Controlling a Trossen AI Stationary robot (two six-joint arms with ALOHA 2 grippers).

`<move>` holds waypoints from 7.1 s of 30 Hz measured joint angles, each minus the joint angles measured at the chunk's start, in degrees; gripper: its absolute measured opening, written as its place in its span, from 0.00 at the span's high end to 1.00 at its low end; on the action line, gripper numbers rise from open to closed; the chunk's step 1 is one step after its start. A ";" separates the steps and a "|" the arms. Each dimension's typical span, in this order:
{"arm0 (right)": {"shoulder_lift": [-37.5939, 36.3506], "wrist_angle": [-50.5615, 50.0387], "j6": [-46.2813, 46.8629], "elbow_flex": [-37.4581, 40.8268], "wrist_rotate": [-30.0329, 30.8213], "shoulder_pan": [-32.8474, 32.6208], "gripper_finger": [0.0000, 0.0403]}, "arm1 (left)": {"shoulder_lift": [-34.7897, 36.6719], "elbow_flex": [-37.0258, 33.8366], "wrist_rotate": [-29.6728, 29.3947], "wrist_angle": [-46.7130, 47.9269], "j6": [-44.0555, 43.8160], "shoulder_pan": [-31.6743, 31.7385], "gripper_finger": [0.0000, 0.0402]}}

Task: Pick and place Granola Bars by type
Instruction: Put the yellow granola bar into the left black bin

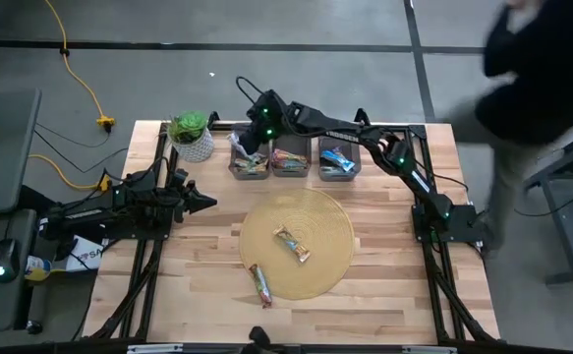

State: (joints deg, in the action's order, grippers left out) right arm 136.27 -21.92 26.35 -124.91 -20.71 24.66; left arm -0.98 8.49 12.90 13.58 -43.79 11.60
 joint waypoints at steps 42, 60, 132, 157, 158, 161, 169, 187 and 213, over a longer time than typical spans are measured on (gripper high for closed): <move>-30.43 -40.66 10.37 10.76 26.37 -34.78 0.66 | 0.00 -0.01 0.10 0.28 0.00 -0.01 0.98; -29.43 -7.12 24.96 42.68 15.88 -32.33 0.46 | 0.01 -0.02 0.56 0.28 0.42 0.00 0.98; -8.22 -23.35 28.93 30.08 15.17 -31.03 0.72 | 0.01 -0.02 4.42 3.02 0.64 0.00 0.98; -16.65 -1.84 21.56 30.21 15.61 -31.03 0.79 | 0.01 -0.02 4.36 2.86 0.63 -0.02 0.98; -16.70 -2.07 21.39 30.21 15.65 -31.03 0.79 | -0.01 -0.02 4.37 2.84 0.62 -0.02 0.98; -16.52 -4.97 21.02 30.29 15.91 -31.03 0.79 | 0.01 -0.02 4.38 2.84 0.63 0.00 0.98; -16.18 -5.31 13.84 30.23 14.19 -30.99 0.77 | 0.01 -0.01 4.06 2.84 0.63 -0.01 0.98; -16.18 -8.33 -2.34 14.29 19.91 -29.90 0.55 | 0.00 -0.02 3.89 2.84 0.41 -0.01 0.98; 0.57 -32.33 1.05 0.82 10.43 -27.51 0.56 | 0.03 -0.01 4.99 1.92 -0.48 -0.02 0.98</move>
State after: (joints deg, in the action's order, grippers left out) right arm 136.84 -54.24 27.40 -124.09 -10.28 -2.86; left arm -0.95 8.48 17.89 15.51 -44.27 11.57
